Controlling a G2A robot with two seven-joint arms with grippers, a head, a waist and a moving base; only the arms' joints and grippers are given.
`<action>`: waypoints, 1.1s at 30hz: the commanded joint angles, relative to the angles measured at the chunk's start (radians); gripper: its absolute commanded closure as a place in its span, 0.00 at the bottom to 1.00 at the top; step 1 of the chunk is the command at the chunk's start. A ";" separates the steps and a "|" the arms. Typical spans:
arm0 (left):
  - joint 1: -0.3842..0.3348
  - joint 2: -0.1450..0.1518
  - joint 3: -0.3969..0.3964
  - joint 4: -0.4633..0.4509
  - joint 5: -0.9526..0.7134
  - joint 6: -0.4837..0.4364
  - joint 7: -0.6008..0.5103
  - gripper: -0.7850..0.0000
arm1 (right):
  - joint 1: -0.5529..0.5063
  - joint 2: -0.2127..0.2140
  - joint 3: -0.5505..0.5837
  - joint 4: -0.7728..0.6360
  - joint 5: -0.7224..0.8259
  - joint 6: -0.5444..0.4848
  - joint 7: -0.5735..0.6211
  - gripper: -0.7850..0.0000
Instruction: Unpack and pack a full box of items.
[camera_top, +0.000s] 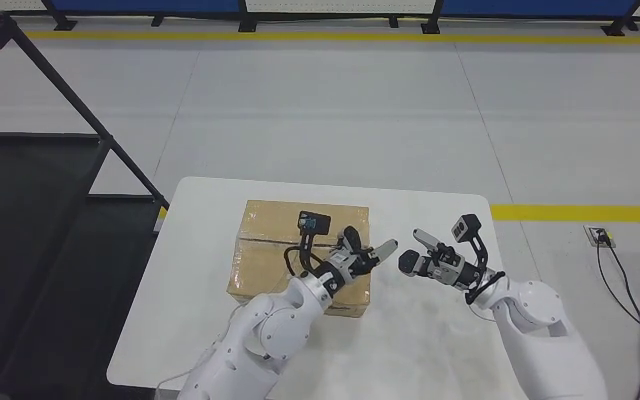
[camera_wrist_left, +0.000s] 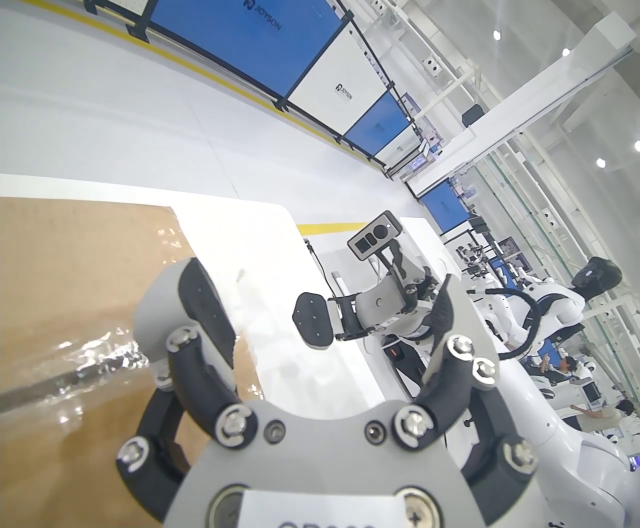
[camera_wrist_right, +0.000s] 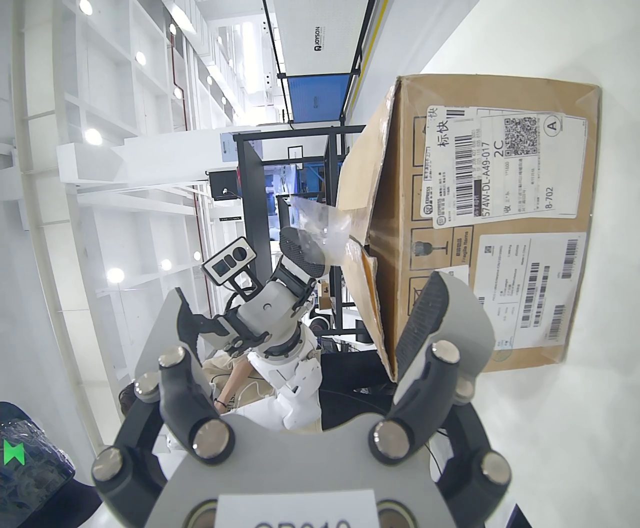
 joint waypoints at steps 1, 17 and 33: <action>0.005 -0.002 0.002 -0.005 0.007 -0.002 -0.002 0.00 | 0.000 0.001 0.000 0.001 0.001 -0.001 0.001 0.00; 0.099 0.010 -0.162 -0.222 -0.056 -0.043 -0.013 0.00 | -0.011 0.011 0.028 -0.046 0.031 -0.044 -0.018 0.00; 0.408 0.074 -0.855 -0.364 -0.442 -0.097 -0.098 0.00 | 0.219 -0.012 -0.200 -0.152 -0.128 0.129 -0.055 0.00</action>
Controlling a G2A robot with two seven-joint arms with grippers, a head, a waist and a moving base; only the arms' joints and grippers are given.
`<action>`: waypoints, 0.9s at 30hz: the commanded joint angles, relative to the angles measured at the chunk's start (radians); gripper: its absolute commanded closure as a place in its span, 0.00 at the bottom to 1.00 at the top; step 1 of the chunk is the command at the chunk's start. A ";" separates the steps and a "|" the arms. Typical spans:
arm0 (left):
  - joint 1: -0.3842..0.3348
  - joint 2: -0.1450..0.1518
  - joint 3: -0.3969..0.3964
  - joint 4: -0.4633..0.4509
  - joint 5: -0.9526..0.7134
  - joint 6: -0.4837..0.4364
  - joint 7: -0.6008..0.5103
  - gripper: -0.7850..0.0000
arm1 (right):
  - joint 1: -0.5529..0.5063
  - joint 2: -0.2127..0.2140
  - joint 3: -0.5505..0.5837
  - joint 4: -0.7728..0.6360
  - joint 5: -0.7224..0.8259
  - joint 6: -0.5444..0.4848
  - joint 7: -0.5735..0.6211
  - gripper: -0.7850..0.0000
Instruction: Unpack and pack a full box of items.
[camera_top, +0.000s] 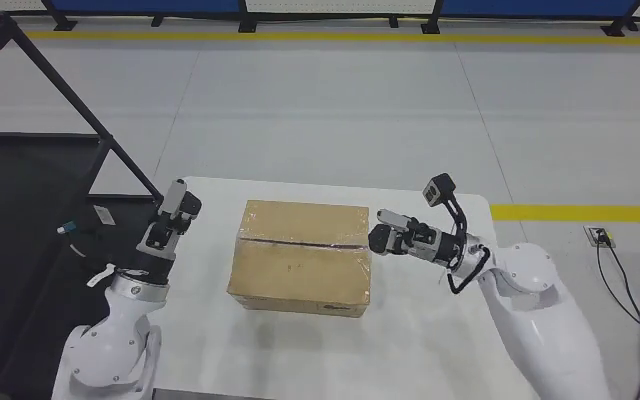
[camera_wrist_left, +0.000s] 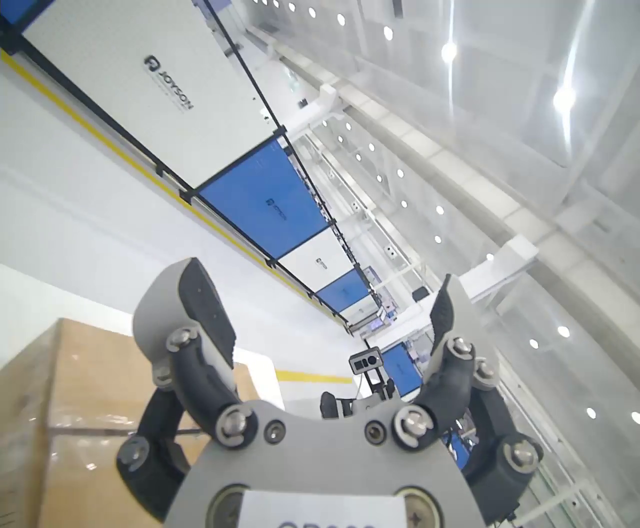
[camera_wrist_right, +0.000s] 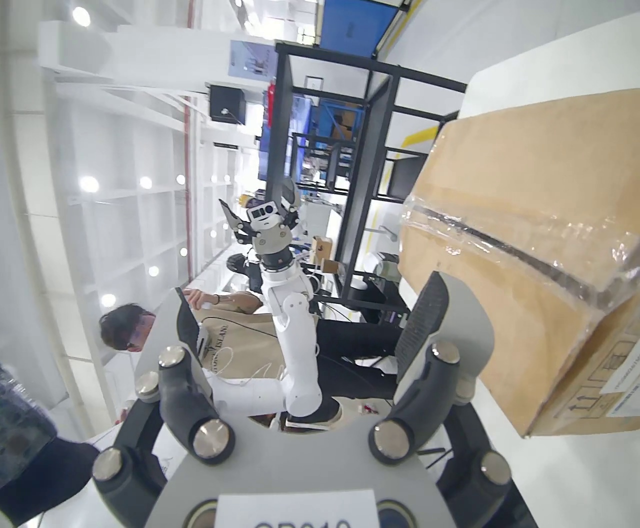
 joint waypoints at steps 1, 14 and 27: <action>0.036 0.003 -0.043 0.023 -0.015 -0.014 -0.015 0.00 | 0.053 -0.011 -0.063 0.043 -0.057 0.036 -0.062 0.00; 0.077 0.012 -0.083 0.122 -0.033 -0.039 -0.029 0.00 | 0.208 -0.058 -0.231 0.266 -0.077 0.095 -0.053 0.00; 0.074 0.017 -0.084 0.131 -0.043 -0.048 -0.025 0.00 | 0.219 -0.083 -0.278 0.328 -0.039 0.051 -0.070 0.00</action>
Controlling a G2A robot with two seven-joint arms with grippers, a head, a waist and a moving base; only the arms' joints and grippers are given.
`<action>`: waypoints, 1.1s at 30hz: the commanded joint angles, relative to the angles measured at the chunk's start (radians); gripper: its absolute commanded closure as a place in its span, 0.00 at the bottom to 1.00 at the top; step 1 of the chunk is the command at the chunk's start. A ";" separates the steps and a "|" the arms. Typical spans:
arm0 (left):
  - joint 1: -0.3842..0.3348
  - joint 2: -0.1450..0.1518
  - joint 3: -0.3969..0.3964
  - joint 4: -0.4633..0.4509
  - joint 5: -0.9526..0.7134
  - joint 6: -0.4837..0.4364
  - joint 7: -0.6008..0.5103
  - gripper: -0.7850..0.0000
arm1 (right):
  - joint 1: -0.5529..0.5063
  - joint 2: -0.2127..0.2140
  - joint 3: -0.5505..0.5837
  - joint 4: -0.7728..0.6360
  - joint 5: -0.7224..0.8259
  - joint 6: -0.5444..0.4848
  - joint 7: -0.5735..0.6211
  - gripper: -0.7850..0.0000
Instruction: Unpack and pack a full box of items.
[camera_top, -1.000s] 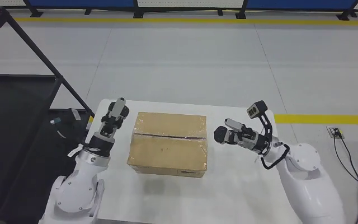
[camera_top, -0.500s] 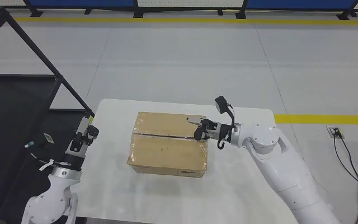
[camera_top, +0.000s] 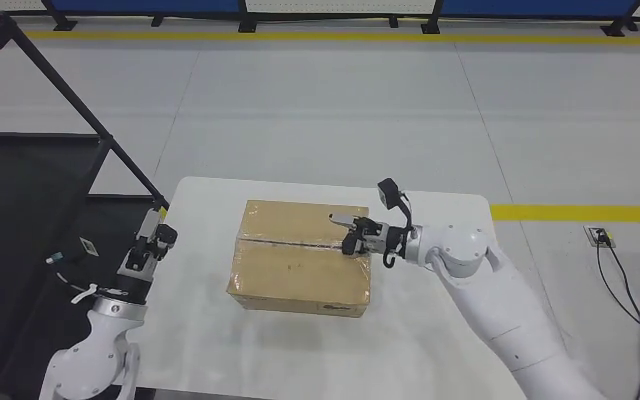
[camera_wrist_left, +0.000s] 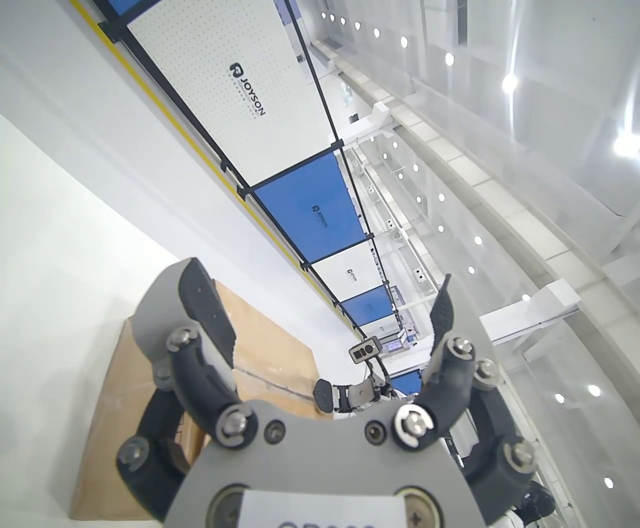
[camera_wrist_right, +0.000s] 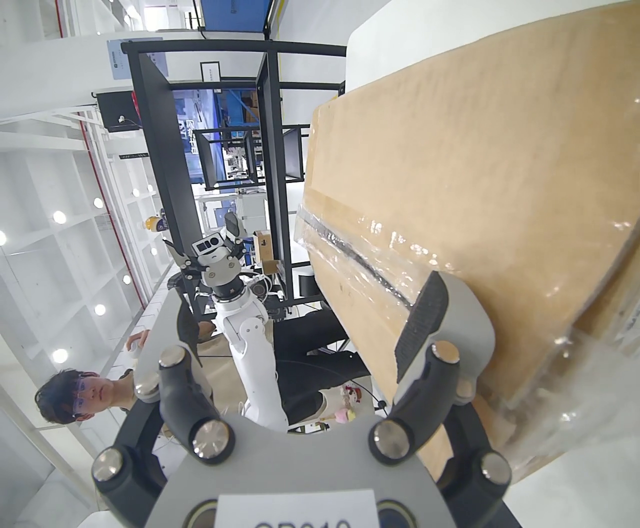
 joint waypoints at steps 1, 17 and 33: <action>0.004 0.001 -0.004 0.000 -0.004 -0.004 0.002 0.00 | 0.008 -0.006 -0.013 0.010 0.003 -0.007 -0.006 0.00; 0.080 0.006 -0.071 -0.015 -0.071 -0.050 0.017 0.00 | 0.122 -0.105 -0.177 0.144 0.062 -0.050 -0.075 0.00; 0.150 0.009 -0.059 0.029 -0.132 -0.098 -0.044 0.00 | 0.250 -0.265 -0.349 0.318 0.138 -0.062 -0.169 0.00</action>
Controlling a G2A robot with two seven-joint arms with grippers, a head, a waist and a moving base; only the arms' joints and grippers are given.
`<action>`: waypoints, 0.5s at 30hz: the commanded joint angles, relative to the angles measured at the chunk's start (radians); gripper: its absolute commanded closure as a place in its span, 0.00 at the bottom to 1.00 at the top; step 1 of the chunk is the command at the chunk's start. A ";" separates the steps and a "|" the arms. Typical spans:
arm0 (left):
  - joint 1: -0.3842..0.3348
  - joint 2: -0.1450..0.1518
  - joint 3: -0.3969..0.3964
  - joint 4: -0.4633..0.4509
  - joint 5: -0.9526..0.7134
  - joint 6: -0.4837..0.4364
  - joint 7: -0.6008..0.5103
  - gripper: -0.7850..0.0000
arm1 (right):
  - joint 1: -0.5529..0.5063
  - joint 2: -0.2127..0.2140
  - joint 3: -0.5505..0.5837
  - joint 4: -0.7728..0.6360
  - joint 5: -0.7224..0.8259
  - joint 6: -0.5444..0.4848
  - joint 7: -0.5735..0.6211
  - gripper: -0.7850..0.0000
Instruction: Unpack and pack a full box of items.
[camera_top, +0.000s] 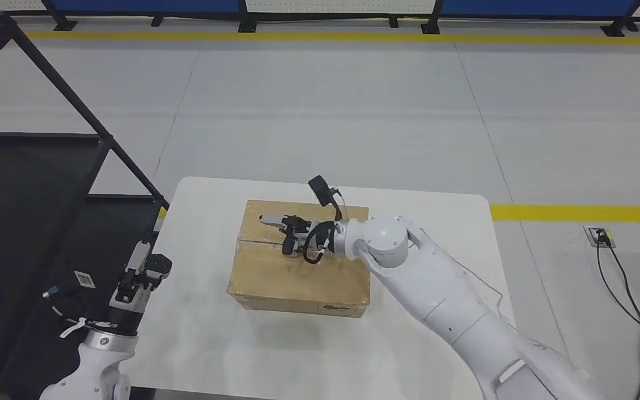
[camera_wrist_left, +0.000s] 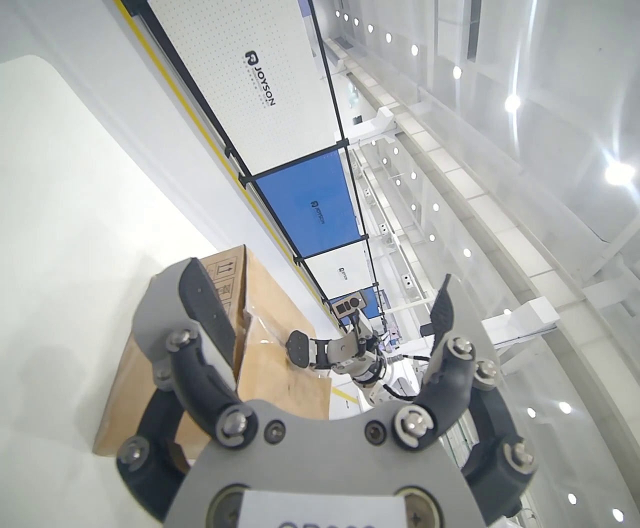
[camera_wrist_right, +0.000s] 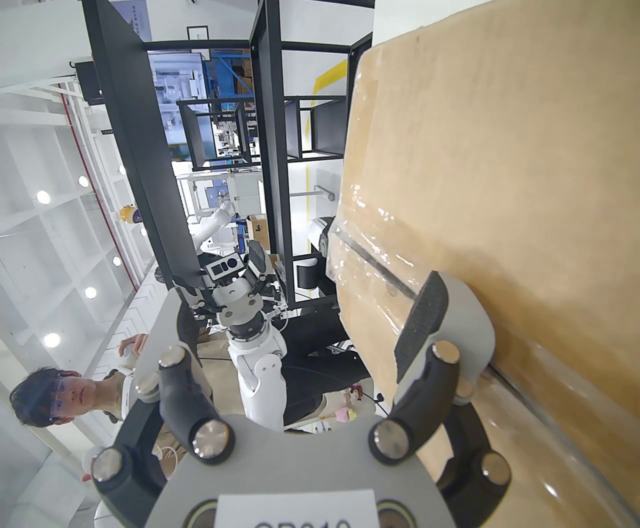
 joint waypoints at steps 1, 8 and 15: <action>0.001 0.001 -0.003 0.008 -0.006 -0.002 -0.005 0.00 | 0.013 -0.022 -0.018 0.022 0.011 -0.008 -0.006 0.00; -0.009 0.006 -0.015 0.029 -0.023 -0.005 -0.035 0.00 | 0.052 -0.096 -0.064 0.105 0.037 -0.042 -0.021 0.00; -0.025 0.010 -0.006 0.057 -0.025 -0.002 -0.066 0.00 | 0.076 -0.158 -0.085 0.182 0.054 -0.084 -0.045 0.00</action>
